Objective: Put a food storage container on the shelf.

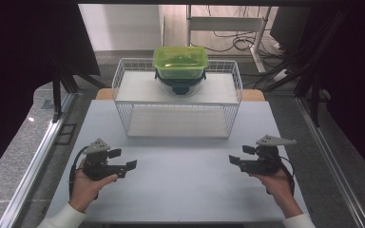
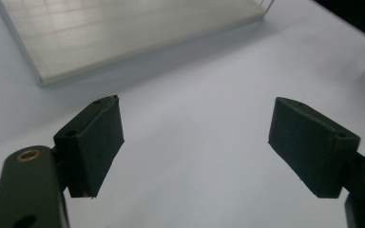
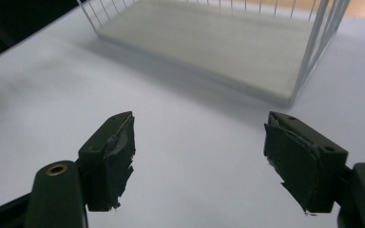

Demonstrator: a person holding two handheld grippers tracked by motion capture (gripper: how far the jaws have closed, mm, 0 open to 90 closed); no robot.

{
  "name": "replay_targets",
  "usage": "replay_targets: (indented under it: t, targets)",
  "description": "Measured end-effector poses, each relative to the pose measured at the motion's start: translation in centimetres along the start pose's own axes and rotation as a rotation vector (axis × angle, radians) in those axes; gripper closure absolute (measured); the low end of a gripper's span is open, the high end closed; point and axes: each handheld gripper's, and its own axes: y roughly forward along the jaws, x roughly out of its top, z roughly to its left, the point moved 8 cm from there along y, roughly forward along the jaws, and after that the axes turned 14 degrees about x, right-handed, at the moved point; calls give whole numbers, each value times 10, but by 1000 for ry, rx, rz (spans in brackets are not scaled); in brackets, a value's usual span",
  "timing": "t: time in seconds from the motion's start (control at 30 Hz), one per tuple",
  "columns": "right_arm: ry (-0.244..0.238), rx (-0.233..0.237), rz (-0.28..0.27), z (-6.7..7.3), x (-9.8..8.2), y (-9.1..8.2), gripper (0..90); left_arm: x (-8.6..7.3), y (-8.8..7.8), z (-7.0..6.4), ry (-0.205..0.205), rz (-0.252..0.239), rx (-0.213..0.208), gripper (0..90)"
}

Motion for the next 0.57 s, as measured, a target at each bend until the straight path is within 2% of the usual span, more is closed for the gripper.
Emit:
replay_targets:
  t: [0.17,0.43,0.57]
  targets:
    - [2,3,43,-2,-18,8,257,-15,9,1,23,38,24,181]
    - [-3,-2,33,-3,-17,7,252,-19,13,-1,34,46,26,178]
    - [-6,1,17,-6,-14,8,199,-18,16,3,38,38,43,162]
